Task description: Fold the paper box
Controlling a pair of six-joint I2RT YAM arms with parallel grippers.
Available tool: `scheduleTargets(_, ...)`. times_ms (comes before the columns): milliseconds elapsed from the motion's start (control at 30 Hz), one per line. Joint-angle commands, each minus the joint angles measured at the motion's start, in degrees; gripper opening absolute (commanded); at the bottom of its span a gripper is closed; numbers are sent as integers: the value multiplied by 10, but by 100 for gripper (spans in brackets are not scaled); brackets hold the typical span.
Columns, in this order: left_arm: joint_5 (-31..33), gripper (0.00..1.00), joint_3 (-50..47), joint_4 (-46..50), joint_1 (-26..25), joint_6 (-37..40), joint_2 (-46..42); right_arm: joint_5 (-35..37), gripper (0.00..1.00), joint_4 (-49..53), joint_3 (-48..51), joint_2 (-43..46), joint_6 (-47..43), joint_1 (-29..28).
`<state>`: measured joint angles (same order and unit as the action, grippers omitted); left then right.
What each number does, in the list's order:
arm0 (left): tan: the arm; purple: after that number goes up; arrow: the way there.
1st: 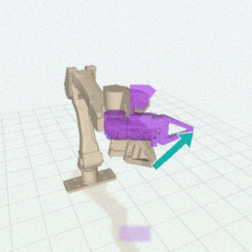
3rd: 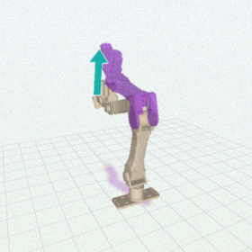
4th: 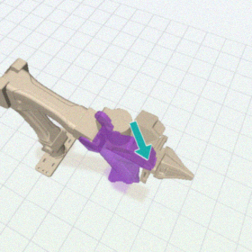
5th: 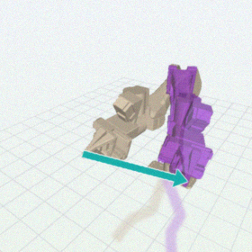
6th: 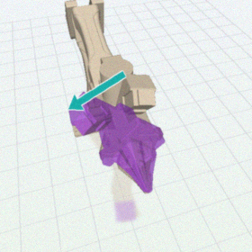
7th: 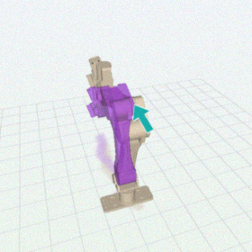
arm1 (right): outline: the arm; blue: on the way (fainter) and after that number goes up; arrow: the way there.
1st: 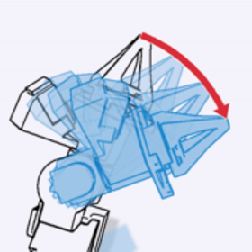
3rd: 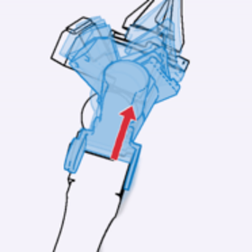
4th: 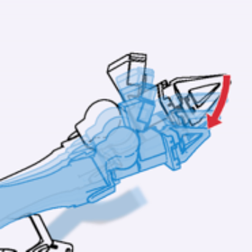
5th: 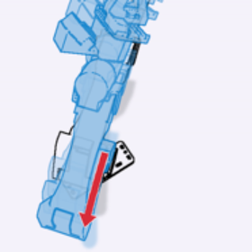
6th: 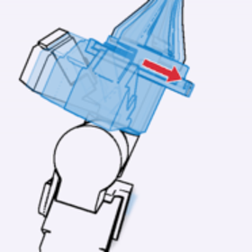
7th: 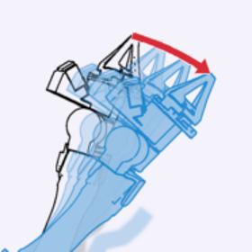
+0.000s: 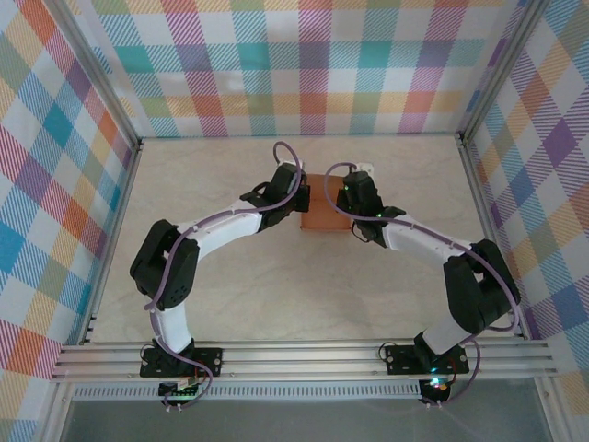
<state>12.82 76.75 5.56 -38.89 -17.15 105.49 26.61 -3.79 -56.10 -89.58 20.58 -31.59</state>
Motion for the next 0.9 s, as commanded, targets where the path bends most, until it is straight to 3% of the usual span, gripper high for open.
scheduleTargets(0,6,0,6,-6,-18,-20,18,-23,0,-80,7,-5,13,-11)
scheduleTargets(467,51,0,-22,-57,-50,-3,34,-59,0,-141,65,-13,5,-11)
scheduleTargets(800,38,0,-28,-59,-52,-4,25,-97,0,-119,58,6,10,-11)
scheduleTargets(867,38,0,-28,-57,-52,-6,23,-98,0,-72,39,11,41,-10)
